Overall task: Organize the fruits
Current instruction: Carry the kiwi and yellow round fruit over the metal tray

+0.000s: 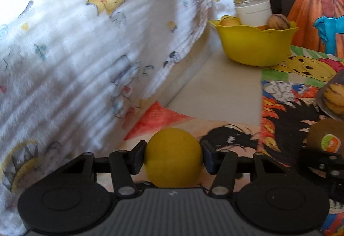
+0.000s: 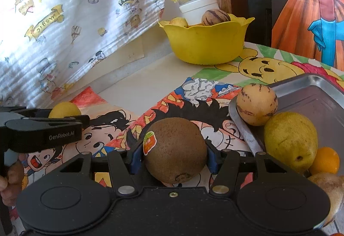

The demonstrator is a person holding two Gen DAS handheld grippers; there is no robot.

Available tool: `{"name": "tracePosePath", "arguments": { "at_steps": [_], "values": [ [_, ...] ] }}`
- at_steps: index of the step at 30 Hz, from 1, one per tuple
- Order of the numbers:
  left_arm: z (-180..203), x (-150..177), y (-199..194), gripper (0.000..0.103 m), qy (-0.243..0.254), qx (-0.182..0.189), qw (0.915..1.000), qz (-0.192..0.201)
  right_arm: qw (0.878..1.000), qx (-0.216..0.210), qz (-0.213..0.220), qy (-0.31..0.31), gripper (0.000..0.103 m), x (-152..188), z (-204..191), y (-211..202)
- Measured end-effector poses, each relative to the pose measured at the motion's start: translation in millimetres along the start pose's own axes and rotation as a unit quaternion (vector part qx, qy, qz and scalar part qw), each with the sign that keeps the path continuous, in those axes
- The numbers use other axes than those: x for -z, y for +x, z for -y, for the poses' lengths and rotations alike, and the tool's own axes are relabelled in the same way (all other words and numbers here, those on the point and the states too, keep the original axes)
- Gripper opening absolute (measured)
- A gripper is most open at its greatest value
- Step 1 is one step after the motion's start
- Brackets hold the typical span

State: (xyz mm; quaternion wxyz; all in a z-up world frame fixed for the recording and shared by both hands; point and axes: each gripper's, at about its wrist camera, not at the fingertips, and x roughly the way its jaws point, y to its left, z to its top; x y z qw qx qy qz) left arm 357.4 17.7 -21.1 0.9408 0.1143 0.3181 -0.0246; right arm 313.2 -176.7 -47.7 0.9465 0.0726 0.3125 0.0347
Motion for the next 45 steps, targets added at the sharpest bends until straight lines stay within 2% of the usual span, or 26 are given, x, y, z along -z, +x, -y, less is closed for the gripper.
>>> {"name": "tracePosePath", "arguments": {
  "at_steps": [14,24,30,38,45],
  "values": [
    [21,9,-30,0.058,-0.011,0.058,0.9979,-0.027,0.999,-0.017,-0.013,0.031,0.058,11,15,-30],
    [26,19,-54,0.058,-0.037,0.07,0.9961,-0.039,0.998,-0.03,-0.004,0.053,0.058,23,29,-58],
    [32,17,-71,0.058,-0.049,0.072,0.9956,-0.037,0.997,-0.037,0.015,0.071,0.058,22,39,-80],
    [46,0,-93,0.058,-0.054,0.075,0.9955,-0.02,0.994,-0.037,0.051,0.087,0.058,17,55,-112],
    [73,-19,-105,0.058,-0.057,0.093,0.994,-0.01,0.99,-0.03,0.078,0.114,0.058,15,84,-143]
  ]
}}
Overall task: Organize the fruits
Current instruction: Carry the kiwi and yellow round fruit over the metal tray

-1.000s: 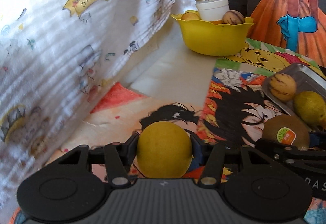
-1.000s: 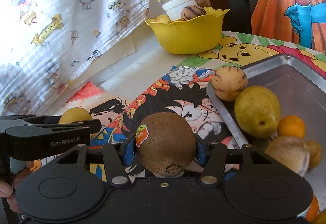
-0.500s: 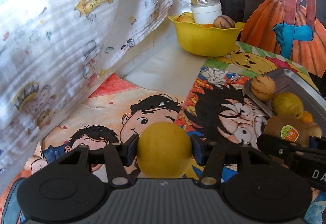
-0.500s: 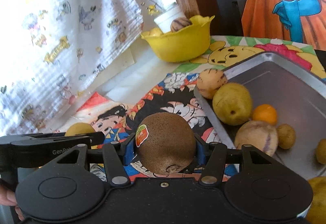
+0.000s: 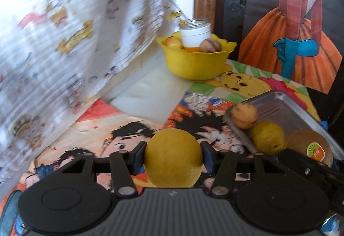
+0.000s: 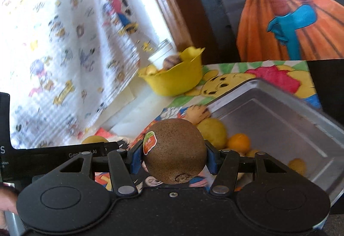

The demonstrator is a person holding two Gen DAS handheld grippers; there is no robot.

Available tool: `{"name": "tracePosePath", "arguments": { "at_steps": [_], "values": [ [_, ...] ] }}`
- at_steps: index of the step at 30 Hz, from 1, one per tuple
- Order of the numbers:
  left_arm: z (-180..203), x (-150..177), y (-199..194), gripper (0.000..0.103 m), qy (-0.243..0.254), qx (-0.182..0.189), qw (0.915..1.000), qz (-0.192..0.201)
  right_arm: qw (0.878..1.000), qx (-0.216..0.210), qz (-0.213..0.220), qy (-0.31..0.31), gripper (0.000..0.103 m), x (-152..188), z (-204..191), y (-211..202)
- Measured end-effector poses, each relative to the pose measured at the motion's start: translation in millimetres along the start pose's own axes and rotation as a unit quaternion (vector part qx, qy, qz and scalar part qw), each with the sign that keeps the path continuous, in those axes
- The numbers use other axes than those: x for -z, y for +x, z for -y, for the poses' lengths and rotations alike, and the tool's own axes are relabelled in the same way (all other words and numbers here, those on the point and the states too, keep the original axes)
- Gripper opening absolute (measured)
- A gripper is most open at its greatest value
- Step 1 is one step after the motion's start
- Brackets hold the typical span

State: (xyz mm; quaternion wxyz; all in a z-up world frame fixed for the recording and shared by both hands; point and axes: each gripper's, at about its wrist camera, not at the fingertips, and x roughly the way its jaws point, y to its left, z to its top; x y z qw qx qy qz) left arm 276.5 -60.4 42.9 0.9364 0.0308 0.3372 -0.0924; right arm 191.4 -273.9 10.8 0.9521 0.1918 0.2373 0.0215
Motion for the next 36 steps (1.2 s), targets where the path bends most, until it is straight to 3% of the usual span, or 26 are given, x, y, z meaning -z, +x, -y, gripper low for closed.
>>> {"name": "tracePosePath", "arguments": {
  "at_steps": [15,27,36],
  "values": [
    [95,-35,13,0.058,0.038,0.056,0.9974,0.025,0.995,0.079,0.054,0.026,0.058,-26,85,-40],
    [147,-41,49,0.058,0.066,0.103,0.9922,0.024,0.991,0.123,0.042,0.01,0.058,-20,129,-20],
    [166,-40,76,0.058,0.086,0.112,0.99,0.005,0.991,0.131,0.028,0.001,0.058,-16,139,0]
  ]
}}
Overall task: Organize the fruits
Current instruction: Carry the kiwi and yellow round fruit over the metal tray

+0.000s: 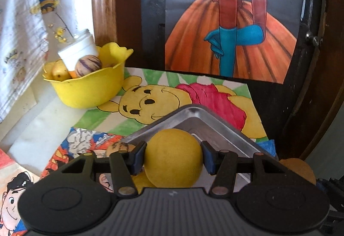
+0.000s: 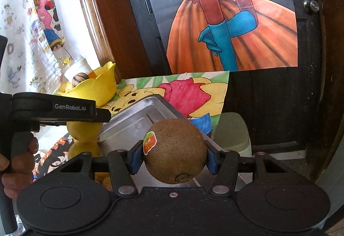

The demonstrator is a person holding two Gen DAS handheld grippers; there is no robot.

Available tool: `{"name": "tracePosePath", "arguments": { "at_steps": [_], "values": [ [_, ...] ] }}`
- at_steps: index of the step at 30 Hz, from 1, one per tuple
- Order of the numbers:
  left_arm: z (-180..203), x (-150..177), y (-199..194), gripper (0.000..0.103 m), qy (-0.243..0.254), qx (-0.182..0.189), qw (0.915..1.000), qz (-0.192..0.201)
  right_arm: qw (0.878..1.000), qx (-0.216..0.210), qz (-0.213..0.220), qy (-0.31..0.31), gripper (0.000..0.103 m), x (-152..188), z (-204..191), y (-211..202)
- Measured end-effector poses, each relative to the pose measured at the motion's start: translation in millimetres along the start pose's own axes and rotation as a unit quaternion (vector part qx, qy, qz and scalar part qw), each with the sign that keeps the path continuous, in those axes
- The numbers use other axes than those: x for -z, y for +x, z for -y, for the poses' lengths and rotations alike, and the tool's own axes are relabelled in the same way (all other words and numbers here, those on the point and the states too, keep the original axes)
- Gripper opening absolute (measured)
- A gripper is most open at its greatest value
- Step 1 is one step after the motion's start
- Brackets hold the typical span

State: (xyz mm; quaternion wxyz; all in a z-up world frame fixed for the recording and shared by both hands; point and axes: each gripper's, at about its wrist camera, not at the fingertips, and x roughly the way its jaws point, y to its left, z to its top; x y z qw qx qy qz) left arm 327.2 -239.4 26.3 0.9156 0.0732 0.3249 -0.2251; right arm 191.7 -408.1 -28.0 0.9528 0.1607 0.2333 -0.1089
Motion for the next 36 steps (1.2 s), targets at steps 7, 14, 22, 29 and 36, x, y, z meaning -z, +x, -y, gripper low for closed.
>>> {"name": "tracePosePath", "arguments": {
  "at_steps": [7,14,22,29,36],
  "values": [
    [4,0,16,0.058,0.009,0.001,0.9999,-0.01,1.0,0.004,-0.003,-0.007,0.058,1,1,7],
    [7,1,27,0.058,0.015,0.004,0.9998,-0.016,1.0,0.004,-0.007,-0.024,0.058,2,-4,14],
    [5,1,33,0.059,0.01,0.002,0.9997,-0.021,1.0,0.002,-0.012,-0.029,0.058,4,-5,17],
    [5,2,34,0.059,0.012,0.003,0.9997,-0.022,0.999,0.001,-0.018,-0.03,0.059,5,-6,20],
    [3,3,38,0.059,0.007,0.006,0.9996,-0.026,0.999,0.002,-0.018,-0.03,0.059,5,-6,20]
  ]
}}
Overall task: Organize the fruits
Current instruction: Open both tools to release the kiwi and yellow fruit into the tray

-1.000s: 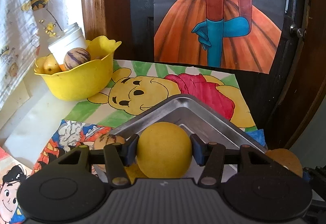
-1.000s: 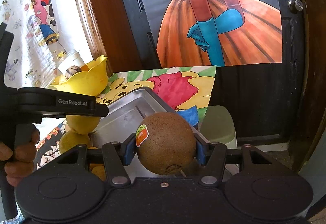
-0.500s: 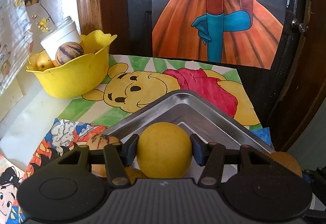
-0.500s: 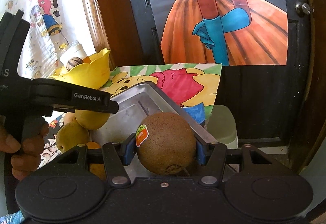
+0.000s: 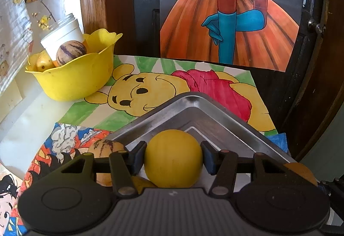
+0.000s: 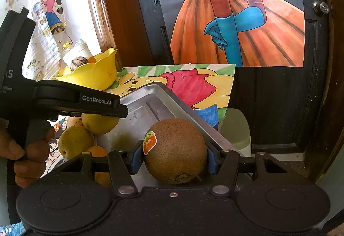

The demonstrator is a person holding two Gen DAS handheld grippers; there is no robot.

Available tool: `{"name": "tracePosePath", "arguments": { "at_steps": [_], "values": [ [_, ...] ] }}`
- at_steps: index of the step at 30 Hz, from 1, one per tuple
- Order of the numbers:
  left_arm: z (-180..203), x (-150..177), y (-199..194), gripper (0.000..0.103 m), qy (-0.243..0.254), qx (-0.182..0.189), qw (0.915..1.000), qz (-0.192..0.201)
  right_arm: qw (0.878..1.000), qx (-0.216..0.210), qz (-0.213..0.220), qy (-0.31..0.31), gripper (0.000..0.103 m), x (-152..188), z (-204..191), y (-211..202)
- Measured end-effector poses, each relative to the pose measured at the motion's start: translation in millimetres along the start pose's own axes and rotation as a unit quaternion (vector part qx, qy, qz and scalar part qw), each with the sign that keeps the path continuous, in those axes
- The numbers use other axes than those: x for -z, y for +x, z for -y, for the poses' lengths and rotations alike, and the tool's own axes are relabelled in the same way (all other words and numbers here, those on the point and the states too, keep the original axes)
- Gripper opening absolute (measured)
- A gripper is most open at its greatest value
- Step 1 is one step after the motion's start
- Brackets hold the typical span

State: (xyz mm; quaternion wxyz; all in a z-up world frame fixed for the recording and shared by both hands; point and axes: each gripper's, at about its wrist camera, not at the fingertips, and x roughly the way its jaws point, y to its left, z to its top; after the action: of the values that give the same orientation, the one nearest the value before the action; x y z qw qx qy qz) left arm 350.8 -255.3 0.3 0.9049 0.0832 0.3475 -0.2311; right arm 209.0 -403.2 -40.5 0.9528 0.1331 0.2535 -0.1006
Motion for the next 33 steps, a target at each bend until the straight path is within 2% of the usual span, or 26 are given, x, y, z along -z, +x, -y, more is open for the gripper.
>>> {"name": "tracePosePath", "arguments": {
  "at_steps": [15,28,33],
  "values": [
    [-3,1,6,0.059,-0.016,0.013,0.9996,-0.02,1.0,-0.004,0.0,0.001,0.06,1,0,0],
    [-4,-4,-3,0.061,-0.017,0.007,0.9998,-0.008,1.0,-0.001,0.003,-0.001,0.06,2,-1,-4],
    [-6,-6,-14,0.07,-0.018,-0.001,0.9998,0.005,1.0,-0.002,0.007,-0.002,0.06,1,-2,-9]
  ]
}}
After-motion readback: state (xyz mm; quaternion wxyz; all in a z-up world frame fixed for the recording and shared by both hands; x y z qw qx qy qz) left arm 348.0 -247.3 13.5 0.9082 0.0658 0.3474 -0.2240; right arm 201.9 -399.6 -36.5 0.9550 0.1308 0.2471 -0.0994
